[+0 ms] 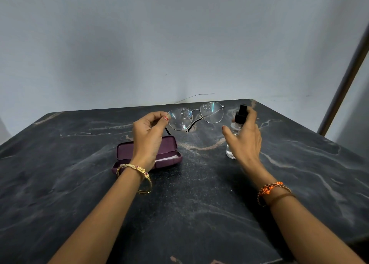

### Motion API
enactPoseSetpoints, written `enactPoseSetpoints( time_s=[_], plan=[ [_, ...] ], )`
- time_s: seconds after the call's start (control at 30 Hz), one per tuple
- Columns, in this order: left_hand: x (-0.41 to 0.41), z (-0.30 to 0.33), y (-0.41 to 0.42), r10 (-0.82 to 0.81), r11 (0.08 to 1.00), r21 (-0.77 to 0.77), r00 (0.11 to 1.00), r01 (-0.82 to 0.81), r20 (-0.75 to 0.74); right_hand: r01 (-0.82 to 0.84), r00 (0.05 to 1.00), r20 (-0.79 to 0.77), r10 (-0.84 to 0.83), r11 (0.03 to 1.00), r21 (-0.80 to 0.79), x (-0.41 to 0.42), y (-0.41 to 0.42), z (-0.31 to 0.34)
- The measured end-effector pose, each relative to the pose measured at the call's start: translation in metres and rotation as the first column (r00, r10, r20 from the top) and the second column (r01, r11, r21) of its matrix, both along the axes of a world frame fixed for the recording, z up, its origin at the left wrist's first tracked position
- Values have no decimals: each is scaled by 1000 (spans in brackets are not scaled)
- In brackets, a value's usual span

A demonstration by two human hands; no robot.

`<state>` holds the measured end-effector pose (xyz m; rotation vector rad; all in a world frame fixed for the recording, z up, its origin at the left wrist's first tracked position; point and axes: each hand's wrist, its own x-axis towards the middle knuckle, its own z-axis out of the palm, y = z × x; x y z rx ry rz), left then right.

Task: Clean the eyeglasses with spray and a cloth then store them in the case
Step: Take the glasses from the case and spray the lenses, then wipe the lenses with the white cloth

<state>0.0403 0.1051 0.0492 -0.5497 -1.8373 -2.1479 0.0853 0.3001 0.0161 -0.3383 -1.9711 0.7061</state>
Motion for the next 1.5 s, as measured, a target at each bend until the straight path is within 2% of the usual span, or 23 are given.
enactPoseSetpoints(
  time_s=[0.17,0.27,0.37,0.43,0.53,0.6,0.67,0.77,0.83,0.9,1.03,1.27,1.5],
  plan=[
    [-1,-2,1,4,1000,9,1000,-4,-5,40,998,-41,-41,999,-14,2,-5,2],
    [0,0,0,11,999,46,1000,-10,-7,114,980,-165,-113,993,0,7,-10,11],
    [-1,6,-4,44,990,132,999,-41,-13,133,958,-261,-116,990,48,11,-13,17],
    [-4,9,-13,88,976,199,996,-82,-19,130,952,-295,-84,982,138,12,-17,18],
    [-11,13,-36,175,957,246,983,-155,-60,103,957,-290,7,926,363,9,-28,20],
    [-17,15,-57,251,943,249,963,-220,-100,30,966,-238,98,875,483,6,-39,23],
    [-24,15,-79,330,929,224,933,-294,-145,-128,972,-104,212,843,523,1,-53,27],
    [-32,7,-102,411,907,184,890,-379,-196,-383,923,198,330,830,405,-13,-74,30],
    [-36,-3,-111,461,884,185,865,-429,-196,-480,862,327,388,832,279,-24,-84,28],
    [-39,-12,-115,487,871,182,851,-456,-197,-498,841,365,400,836,230,-30,-91,24],
    [-42,-18,-115,481,876,159,852,-456,-207,-462,847,437,301,823,330,-30,-86,16],
    [-37,-21,-105,445,896,127,867,-427,-224,-551,736,610,292,782,291,-25,-75,10],
    [-35,-23,-107,448,892,163,873,-422,-191,-563,698,670,251,770,299,-22,-77,9]
  ],
)
